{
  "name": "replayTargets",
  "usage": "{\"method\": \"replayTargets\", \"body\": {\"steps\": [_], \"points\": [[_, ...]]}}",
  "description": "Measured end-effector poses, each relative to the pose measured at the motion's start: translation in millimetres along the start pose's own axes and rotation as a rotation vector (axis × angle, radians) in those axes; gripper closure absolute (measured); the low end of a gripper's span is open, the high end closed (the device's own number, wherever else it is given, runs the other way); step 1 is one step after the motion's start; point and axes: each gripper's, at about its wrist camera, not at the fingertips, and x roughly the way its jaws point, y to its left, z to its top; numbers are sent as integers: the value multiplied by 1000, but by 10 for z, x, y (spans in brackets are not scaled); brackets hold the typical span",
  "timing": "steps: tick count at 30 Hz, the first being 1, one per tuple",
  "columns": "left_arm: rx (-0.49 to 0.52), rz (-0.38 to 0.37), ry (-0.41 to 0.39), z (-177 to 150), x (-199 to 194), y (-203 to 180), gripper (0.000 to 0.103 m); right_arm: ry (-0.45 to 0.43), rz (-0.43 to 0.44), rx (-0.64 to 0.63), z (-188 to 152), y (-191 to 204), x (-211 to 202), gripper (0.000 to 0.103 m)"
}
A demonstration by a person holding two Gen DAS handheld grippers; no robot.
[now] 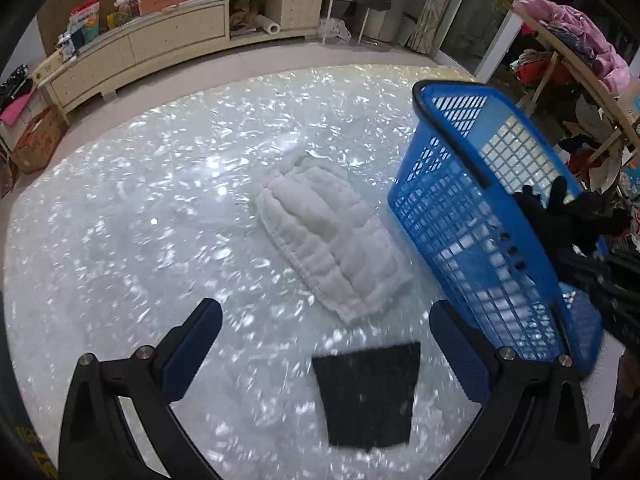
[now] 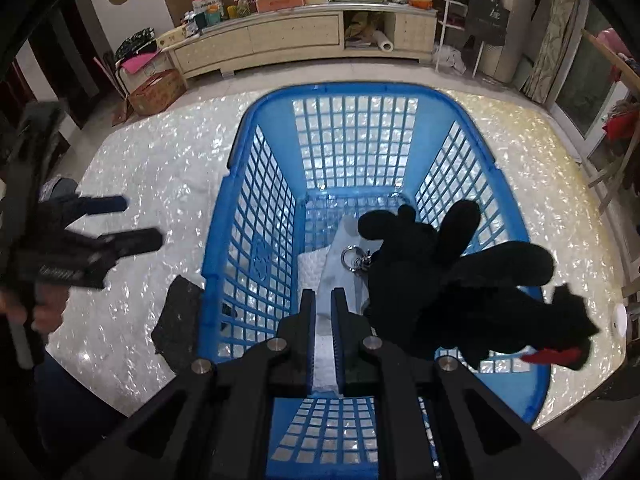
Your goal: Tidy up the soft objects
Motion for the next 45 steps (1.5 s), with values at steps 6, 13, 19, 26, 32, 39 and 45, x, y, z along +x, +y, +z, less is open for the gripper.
{"method": "replayTargets", "body": {"steps": [6,13,19,26,32,39,45], "points": [[46,-1,51,160,478,-58,0,36,-5,-10,-11,16,56,81],[45,0,84,278,886,-60,0,29,3,-8,-33,49,20,67],[47,38,82,294,1065,-76,16,24,32,1,-36,40,14,61],[69,6,101,337,1071,-200,74,-10,31,15,-62,10,-130,36],[64,14,100,254,946,-254,81,-33,18,10,-88,-4,-304,13],[34,-1,44,81,318,-160,81,-52,9,-3,-120,102,-420,1],[22,11,-12,-71,-296,-126,81,-73,22,-35,-86,370,-489,1]]}}
